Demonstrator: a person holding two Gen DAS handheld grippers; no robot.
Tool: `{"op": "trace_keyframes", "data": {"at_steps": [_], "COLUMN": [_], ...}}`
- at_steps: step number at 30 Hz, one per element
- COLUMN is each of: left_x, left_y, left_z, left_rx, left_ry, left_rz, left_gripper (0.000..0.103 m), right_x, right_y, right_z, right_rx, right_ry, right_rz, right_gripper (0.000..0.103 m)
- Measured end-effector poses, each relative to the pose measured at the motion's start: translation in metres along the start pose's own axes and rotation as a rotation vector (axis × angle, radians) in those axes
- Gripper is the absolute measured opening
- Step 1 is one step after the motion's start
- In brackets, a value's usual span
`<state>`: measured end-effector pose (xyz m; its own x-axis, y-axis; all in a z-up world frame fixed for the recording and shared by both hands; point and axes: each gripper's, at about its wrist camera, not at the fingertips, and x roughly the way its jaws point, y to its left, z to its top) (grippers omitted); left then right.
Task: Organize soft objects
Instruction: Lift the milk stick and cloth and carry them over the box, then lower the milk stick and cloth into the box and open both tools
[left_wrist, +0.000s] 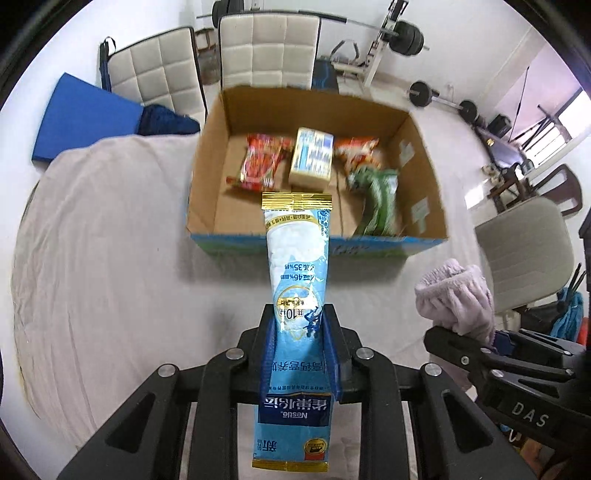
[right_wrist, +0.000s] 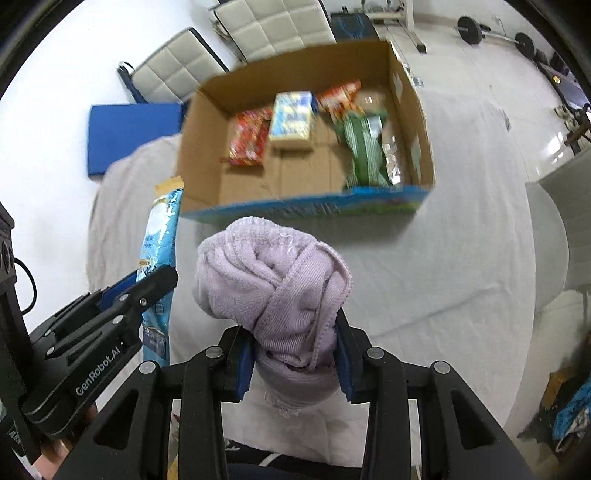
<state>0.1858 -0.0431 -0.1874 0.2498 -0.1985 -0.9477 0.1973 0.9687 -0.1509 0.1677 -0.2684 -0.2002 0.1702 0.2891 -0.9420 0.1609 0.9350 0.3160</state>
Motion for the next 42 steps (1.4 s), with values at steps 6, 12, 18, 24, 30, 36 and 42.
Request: {"op": "trace_keyframes", "data": {"at_steps": [6,12,18,24,30,36,42], "left_x": [-0.026,-0.020,0.009,0.065,0.126,0.168,0.196], "left_y": [-0.005,-0.005,0.005,0.020,0.031,0.036,0.041], "left_z": [0.029,0.073,0.117,0.150,0.171,0.178,0.176], "left_rx": [0.009,0.024,0.002,-0.062,-0.097,-0.115,-0.110], "left_ry": [-0.058,-0.057,0.008,0.137,0.240,0.316,0.380], "left_rz": [-0.027,-0.036,-0.053,-0.098,-0.079,-0.088,-0.081], "left_gripper": [0.021,0.021,0.021,0.021,0.021,0.021,0.022], "right_x": [-0.019,-0.022,-0.003,0.047,0.108,0.148,0.178], "right_y": [0.013,0.019,0.015,0.004,-0.005,-0.009,-0.013], "right_z": [0.019,0.061,0.103,0.143,0.169,0.179,0.182], "right_rx": [0.002,0.013,0.057,0.123,0.161,0.152,0.143], "right_ry": [-0.046,-0.088,-0.084,-0.010,0.061,0.113,0.165], "right_rz": [0.032,0.019,-0.002,0.001,-0.042,-0.089,-0.095], "right_gripper": [0.039,0.039,0.039,0.039,0.039,0.039,0.040]}}
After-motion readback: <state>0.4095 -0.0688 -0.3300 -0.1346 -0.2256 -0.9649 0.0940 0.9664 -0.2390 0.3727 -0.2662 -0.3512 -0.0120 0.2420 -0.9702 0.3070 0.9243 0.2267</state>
